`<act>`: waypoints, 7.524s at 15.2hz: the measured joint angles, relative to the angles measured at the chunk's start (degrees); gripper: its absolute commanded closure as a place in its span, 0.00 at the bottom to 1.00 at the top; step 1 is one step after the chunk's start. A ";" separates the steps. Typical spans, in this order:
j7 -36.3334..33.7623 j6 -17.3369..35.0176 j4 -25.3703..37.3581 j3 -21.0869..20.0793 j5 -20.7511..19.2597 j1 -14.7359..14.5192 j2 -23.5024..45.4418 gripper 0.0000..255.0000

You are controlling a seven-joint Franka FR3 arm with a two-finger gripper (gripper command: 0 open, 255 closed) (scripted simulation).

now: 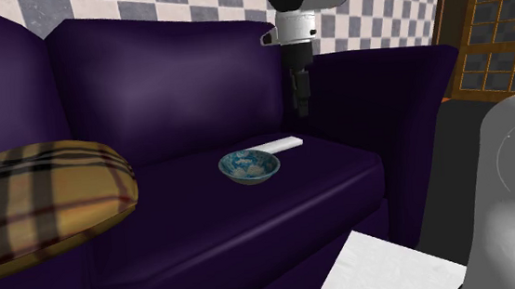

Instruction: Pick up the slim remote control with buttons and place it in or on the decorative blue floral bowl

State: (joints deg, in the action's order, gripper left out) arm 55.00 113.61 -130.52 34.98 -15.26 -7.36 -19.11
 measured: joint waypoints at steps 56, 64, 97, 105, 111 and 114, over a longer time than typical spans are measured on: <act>44.13 2.91 24.36 5.84 26.38 0.57 33.50 1.00; 41.02 -0.15 24.37 6.18 23.24 -1.56 29.34 1.00; 13.46 14.28 -7.09 -4.11 8.85 -11.60 8.03 1.00; 13.46 14.32 -7.10 -4.10 8.86 -11.60 8.03 0.00; 12.22 6.96 -3.14 -5.26 7.52 -11.33 4.28 0.00; 12.20 6.51 -2.88 -5.30 7.46 -11.30 4.12 0.00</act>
State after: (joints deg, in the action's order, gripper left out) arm 67.21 120.12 -133.40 29.68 -7.80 -18.66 -14.98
